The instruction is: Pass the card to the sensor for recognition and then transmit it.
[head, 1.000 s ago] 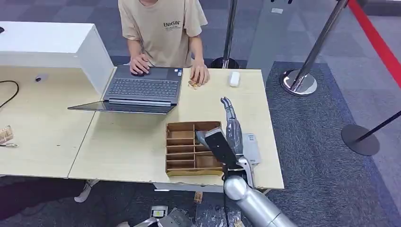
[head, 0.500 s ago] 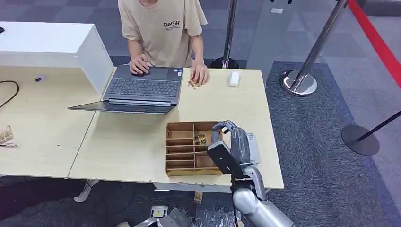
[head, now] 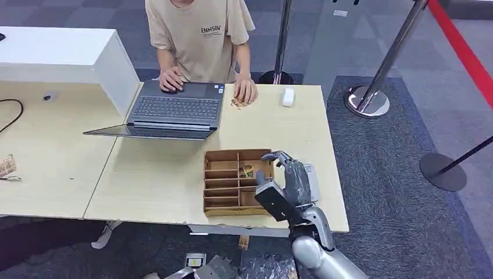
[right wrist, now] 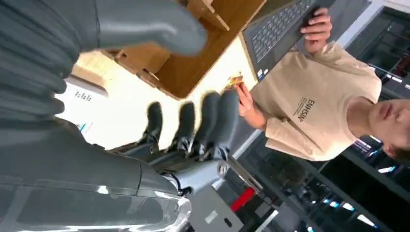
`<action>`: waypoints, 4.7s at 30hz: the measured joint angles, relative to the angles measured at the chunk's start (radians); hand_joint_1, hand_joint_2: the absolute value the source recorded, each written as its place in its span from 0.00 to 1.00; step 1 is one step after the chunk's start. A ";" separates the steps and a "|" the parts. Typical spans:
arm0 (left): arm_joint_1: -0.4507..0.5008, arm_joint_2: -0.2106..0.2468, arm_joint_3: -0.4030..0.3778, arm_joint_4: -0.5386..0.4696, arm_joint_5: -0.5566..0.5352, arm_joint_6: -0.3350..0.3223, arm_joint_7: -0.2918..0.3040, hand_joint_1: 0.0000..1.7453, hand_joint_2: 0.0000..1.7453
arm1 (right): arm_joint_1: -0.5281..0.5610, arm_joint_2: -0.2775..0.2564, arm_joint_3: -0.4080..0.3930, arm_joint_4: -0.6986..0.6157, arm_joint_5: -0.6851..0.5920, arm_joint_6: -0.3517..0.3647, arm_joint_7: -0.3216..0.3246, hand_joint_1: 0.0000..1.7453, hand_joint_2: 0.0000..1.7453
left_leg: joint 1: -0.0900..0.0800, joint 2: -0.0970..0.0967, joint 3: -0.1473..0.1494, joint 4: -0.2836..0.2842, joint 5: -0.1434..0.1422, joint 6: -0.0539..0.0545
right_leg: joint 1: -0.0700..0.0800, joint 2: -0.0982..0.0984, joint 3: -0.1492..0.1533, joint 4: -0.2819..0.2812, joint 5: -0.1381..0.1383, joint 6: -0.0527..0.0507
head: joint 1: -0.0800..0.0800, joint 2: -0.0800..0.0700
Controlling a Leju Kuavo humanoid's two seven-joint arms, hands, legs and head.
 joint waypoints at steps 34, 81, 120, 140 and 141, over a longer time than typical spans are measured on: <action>-0.005 0.000 -0.028 0.000 -0.035 -0.002 -0.039 0.00 0.00 | -0.027 -0.005 0.103 0.200 0.090 -0.051 0.039 0.20 1.00 | 0.000 0.000 -0.001 0.000 0.000 0.000 | 0.000 0.000 0.000 0.000 0.000 0.000 | 0.000 0.000; -0.007 -0.003 -0.051 0.000 -0.063 0.051 0.054 0.00 0.00 | -0.085 0.086 0.079 0.251 -0.025 -0.092 -0.067 0.00 1.00 | 0.000 0.000 0.000 0.000 0.000 0.000 | 0.000 0.000 0.000 0.000 0.000 0.000 | 0.000 0.000; -0.007 -0.003 -0.052 0.000 -0.081 0.069 0.033 0.00 0.00 | -0.045 0.060 0.085 0.239 -0.036 -0.092 -0.057 0.31 1.00 | 0.000 0.000 0.000 0.000 0.000 0.000 | 0.000 0.000 0.000 0.000 0.000 0.000 | 0.000 0.000; -0.007 -0.003 -0.056 0.000 -0.091 0.075 0.026 0.00 0.00 | -0.026 0.053 0.091 0.241 0.014 -0.092 -0.053 0.29 1.00 | 0.000 0.000 0.000 0.000 0.000 0.000 | 0.000 0.000 0.000 0.000 0.000 0.000 | 0.000 0.000; -0.007 -0.003 -0.056 0.000 -0.093 0.075 0.025 0.00 0.00 | -0.025 0.053 0.091 0.241 0.020 -0.092 -0.050 0.29 1.00 | 0.000 0.000 0.000 0.000 0.000 0.000 | 0.000 0.000 0.000 0.000 0.000 0.000 | 0.000 0.000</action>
